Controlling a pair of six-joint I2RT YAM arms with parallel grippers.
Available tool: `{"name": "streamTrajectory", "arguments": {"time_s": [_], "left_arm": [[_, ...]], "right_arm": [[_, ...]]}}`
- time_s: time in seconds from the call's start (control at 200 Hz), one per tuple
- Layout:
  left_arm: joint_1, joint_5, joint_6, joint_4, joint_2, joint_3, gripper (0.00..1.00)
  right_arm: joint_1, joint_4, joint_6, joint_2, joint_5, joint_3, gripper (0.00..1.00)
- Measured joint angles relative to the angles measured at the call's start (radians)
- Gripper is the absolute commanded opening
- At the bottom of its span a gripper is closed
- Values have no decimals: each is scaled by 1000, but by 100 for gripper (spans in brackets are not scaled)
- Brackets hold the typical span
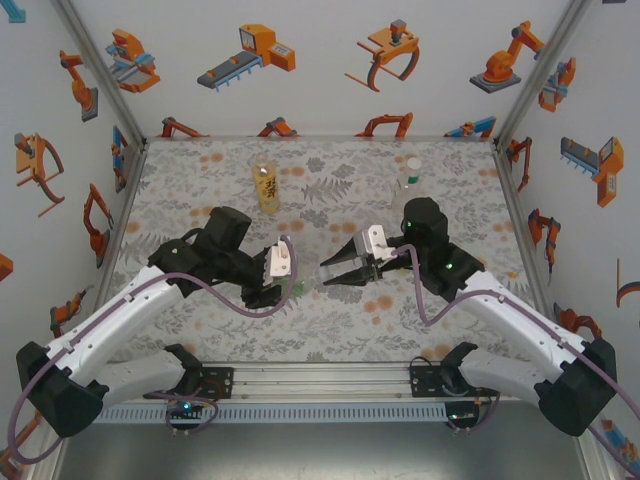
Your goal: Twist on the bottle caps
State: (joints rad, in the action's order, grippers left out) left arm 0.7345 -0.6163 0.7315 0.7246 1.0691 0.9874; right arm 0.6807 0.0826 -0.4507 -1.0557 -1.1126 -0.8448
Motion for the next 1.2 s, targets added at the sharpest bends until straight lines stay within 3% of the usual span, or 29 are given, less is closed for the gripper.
{"name": "streamTrajectory", "arguments": {"time_s": [0.946, 1.066, 1.202], "left_arm": [[5, -14, 12, 76, 0, 0, 0], [5, -12, 13, 81, 0, 0, 0], [5, 0, 12, 79, -5, 0, 0]], "right_arm": [[71, -206, -150, -18, 48, -68, 0], [80, -205, -143, -17, 61, -68, 0], [82, -133, -23, -16, 79, -46, 0]]}}
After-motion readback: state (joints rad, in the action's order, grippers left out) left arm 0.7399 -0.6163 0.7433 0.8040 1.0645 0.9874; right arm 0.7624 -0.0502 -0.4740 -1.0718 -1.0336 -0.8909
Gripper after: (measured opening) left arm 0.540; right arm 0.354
